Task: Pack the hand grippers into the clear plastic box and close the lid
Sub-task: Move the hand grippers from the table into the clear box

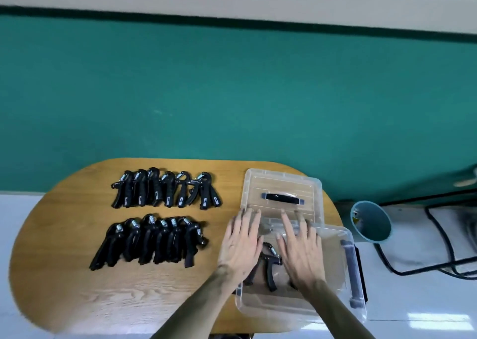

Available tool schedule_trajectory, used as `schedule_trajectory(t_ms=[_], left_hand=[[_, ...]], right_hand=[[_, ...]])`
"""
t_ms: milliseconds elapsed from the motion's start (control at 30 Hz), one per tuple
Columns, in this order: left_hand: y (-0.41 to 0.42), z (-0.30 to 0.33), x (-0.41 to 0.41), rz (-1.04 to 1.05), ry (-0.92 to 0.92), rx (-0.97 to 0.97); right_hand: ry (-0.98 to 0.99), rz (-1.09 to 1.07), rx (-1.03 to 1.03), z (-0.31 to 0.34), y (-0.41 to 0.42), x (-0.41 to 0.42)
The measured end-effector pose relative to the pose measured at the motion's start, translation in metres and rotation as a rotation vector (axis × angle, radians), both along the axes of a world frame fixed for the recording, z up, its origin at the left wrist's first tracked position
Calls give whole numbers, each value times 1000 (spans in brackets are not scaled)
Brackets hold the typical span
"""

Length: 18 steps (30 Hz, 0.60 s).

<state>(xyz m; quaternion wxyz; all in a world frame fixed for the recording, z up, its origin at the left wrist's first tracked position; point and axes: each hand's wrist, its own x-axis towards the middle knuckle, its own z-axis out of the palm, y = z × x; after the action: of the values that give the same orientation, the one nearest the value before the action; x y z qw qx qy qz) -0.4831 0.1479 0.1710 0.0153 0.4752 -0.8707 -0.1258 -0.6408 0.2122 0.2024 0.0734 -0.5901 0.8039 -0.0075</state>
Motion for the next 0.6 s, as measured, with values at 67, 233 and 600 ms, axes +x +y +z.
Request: schedule_trajectory(t_ms=[67,233,600], left_hand=[[-13,12,17,23,2,17],[-44,34,81,52,-55,39],[-97,38,222,177,-167,91]], right_hand=[[30,22,-14,15,-14,15],[55,74,20,29,-50,71],[30,182,59,33,-128,212]])
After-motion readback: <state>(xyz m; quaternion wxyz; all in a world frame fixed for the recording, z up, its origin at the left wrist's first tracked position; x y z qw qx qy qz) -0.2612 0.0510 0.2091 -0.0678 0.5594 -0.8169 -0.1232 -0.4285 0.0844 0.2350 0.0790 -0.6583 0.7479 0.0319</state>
